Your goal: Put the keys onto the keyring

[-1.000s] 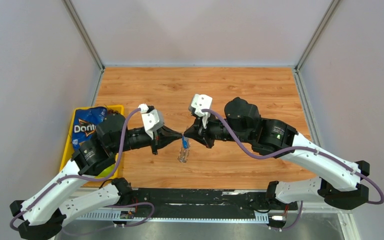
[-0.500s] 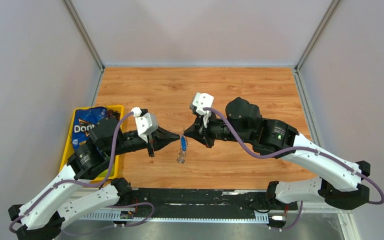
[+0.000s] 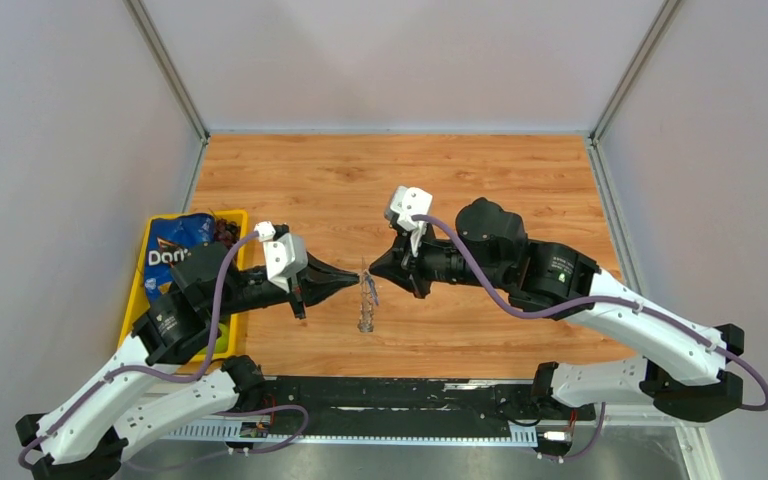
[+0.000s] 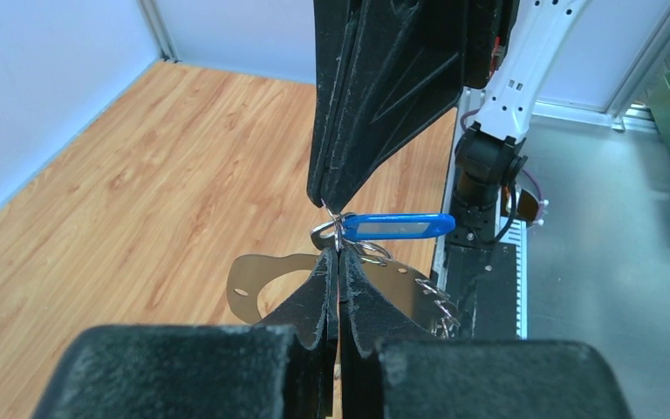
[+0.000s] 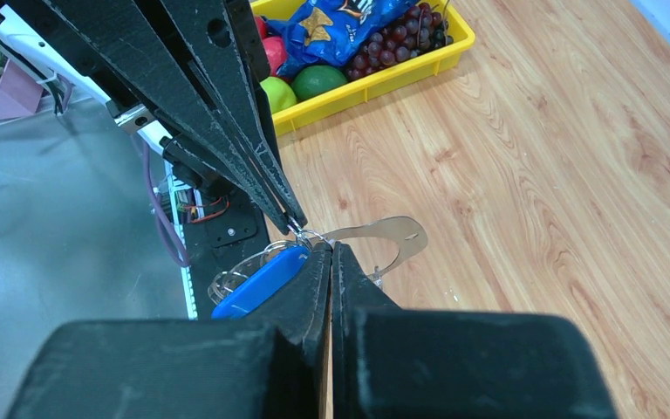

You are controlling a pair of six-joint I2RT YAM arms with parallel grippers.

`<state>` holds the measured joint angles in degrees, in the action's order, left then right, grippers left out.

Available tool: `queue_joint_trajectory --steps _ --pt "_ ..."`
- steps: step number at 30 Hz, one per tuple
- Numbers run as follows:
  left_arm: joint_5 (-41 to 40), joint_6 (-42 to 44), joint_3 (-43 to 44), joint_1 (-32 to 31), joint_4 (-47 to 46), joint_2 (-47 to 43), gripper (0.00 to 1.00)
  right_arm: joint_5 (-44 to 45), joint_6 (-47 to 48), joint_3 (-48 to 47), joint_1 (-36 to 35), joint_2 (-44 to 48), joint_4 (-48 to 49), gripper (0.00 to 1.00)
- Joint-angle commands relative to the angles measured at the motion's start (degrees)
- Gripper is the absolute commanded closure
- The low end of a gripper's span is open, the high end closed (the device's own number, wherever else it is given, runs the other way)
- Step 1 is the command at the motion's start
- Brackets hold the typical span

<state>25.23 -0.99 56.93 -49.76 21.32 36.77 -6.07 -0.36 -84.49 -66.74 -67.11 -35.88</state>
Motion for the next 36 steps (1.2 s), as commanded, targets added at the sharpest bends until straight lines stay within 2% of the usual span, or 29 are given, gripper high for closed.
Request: queue_joint_trajectory --steps 1,17,22,26,36 --pt "1.8 -0.1 0.3 0.0 -5.6 -1.2 1.00 -0.3 -1.6 1.7 -0.2 1.9 2.3 1.00" --pt "0.4 -1.9 0.1 0.1 -8.3 -1.8 1.00 -3.2 -2.0 4.8 -0.3 4.7 3.1 1.00" --pt "0.6 -2.3 0.1 0.0 -8.8 -1.7 1.00 -3.0 -1.2 3.6 -0.2 5.7 3.1 0.79" --pt "0.7 -2.6 0.1 0.0 -9.1 -1.7 1.00 -3.0 0.0 2.0 -0.2 6.5 2.9 0.69" --pt "2.5 -3.8 -0.1 0.1 -10.5 -2.1 1.00 -6.0 8.9 -3.4 -0.2 4.8 2.2 0.63"
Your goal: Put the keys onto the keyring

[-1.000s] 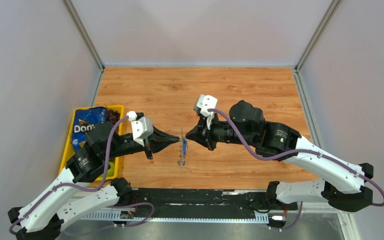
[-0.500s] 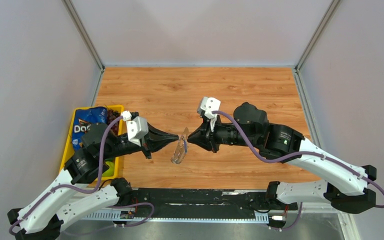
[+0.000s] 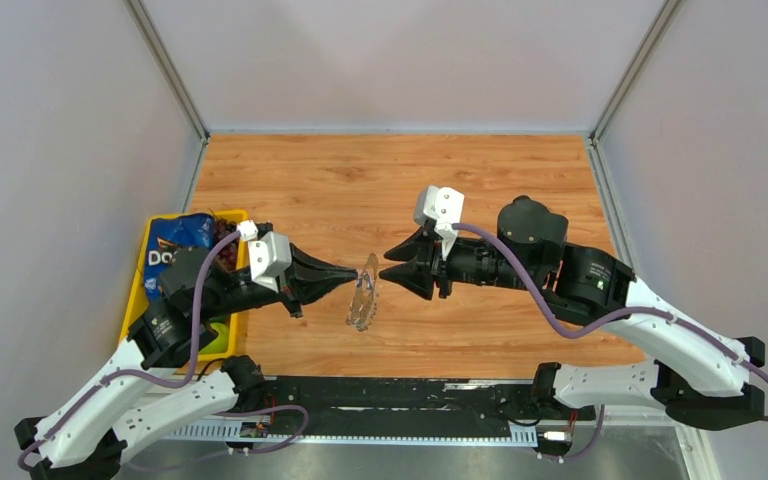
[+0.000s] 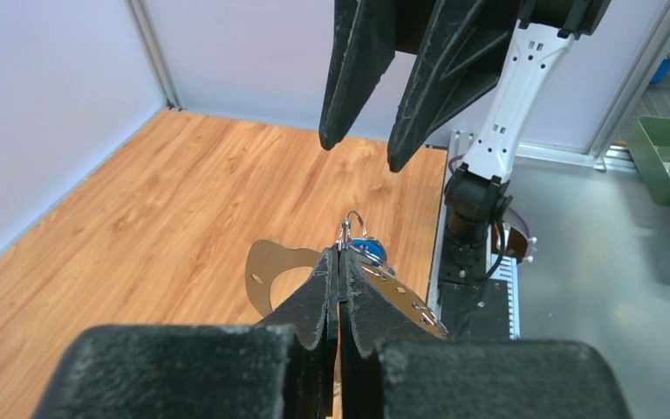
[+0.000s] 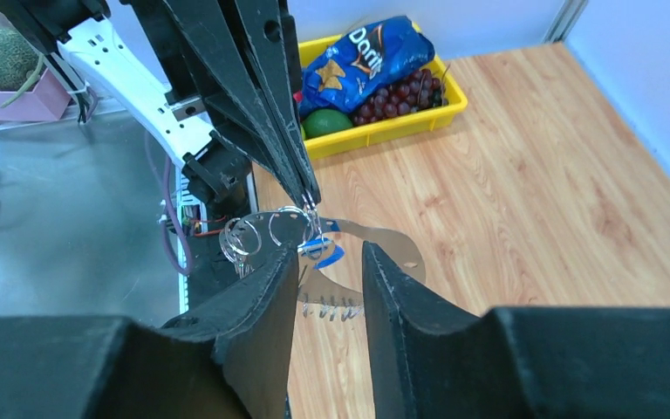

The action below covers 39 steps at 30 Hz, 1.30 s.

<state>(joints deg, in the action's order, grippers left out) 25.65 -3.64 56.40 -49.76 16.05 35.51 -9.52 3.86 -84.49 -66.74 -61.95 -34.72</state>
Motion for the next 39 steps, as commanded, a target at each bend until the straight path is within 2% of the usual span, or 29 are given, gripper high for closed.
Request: queue_joint_trajectory --steps 1,16,34,39 --pt "2.3 -1.5 0.4 0.1 -5.4 -0.9 1.00 -3.7 5.3 -3.7 -0.2 -0.6 0.8 0.62" --pt "6.2 -5.4 -0.9 0.1 -9.9 -3.0 1.00 -13.4 10.4 -7.4 -0.2 -4.2 -1.9 0.62" --pt "6.6 -5.7 -1.1 0.0 -10.7 -3.4 1.00 -16.5 9.6 -8.5 -0.2 -6.7 -1.5 0.74" --pt "6.7 -5.7 -1.3 0.0 -10.8 -3.2 1.00 -16.7 9.6 -8.7 -0.3 -6.9 -1.3 0.83"
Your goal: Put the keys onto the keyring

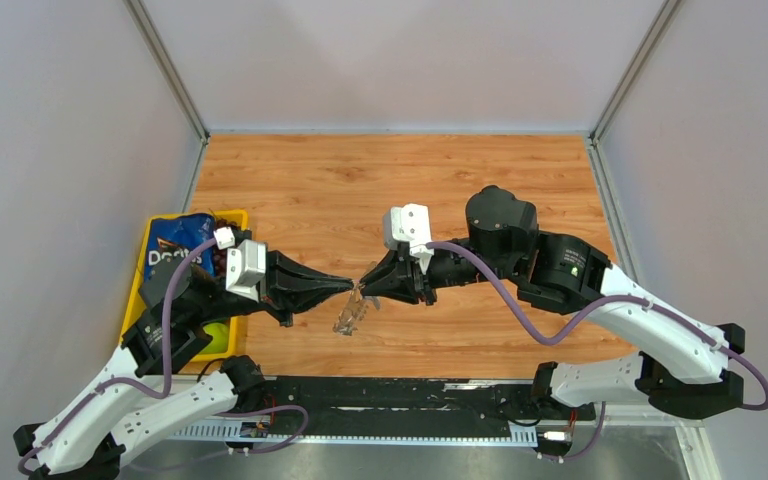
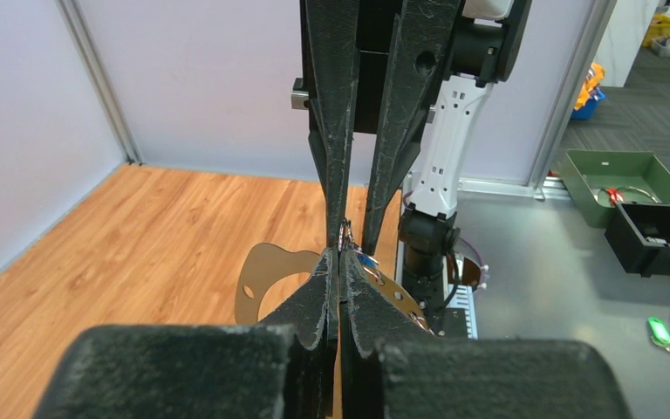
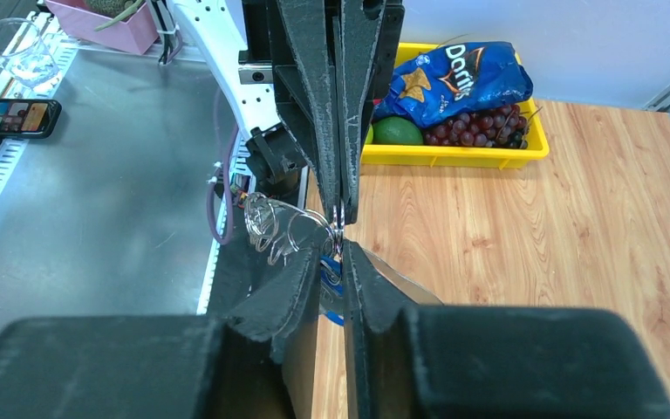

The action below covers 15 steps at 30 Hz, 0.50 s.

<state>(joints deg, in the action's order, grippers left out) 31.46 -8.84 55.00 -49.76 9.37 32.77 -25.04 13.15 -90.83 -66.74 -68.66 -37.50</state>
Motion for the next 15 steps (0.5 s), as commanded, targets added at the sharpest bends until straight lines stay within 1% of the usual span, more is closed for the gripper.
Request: queue_joint_trajectory --steps 1,5,13,15 --pt "0.9 -0.5 0.1 0.0 -4.2 -0.5 1.00 -1.1 0.3 -2.3 -0.3 -0.2 1.5 0.86" --pt "0.7 -0.5 0.1 0.0 -4.2 -0.6 1.00 -1.3 0.1 -2.4 -0.2 -0.5 1.7 1.00" --pt "0.7 -0.5 0.6 0.1 -3.1 -0.3 1.00 1.3 -0.7 -1.4 -0.4 0.4 2.3 1.00" --pt "1.0 0.3 1.5 0.1 -1.1 -0.2 0.91 2.6 -1.8 -1.0 -0.3 1.0 2.4 1.00"
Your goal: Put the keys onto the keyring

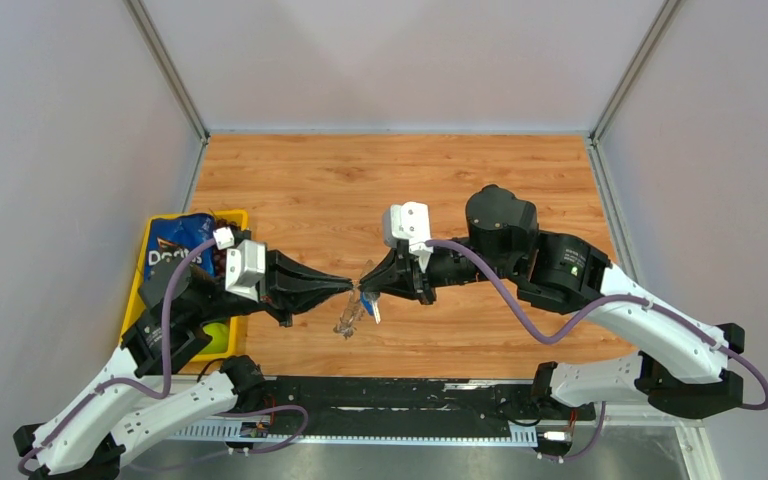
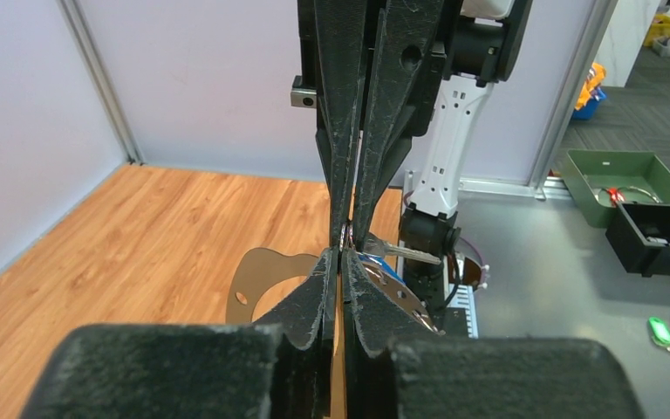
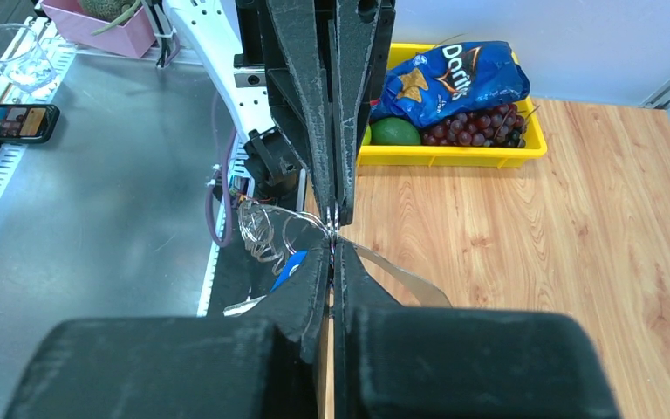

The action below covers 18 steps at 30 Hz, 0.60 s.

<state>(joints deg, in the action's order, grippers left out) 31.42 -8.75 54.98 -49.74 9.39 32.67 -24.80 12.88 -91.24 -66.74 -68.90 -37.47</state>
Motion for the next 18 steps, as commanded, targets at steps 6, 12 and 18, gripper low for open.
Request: queue_joint_trajectory --steps 6,12,18 --pt "1.6 3.5 5.0 0.0 9.4 0.5 0.58 4.4 -4.8 -1.0 -0.2 1.3 0.2 1.00" --pt "-0.7 6.5 9.2 0.0 16.4 2.0 0.43 3.4 -6.8 -1.5 -0.3 -0.3 -3.8 1.00" --pt "-1.8 8.6 11.6 0.0 19.5 3.8 0.38 0.1 -8.6 -2.2 -0.2 -2.0 -5.8 1.00"
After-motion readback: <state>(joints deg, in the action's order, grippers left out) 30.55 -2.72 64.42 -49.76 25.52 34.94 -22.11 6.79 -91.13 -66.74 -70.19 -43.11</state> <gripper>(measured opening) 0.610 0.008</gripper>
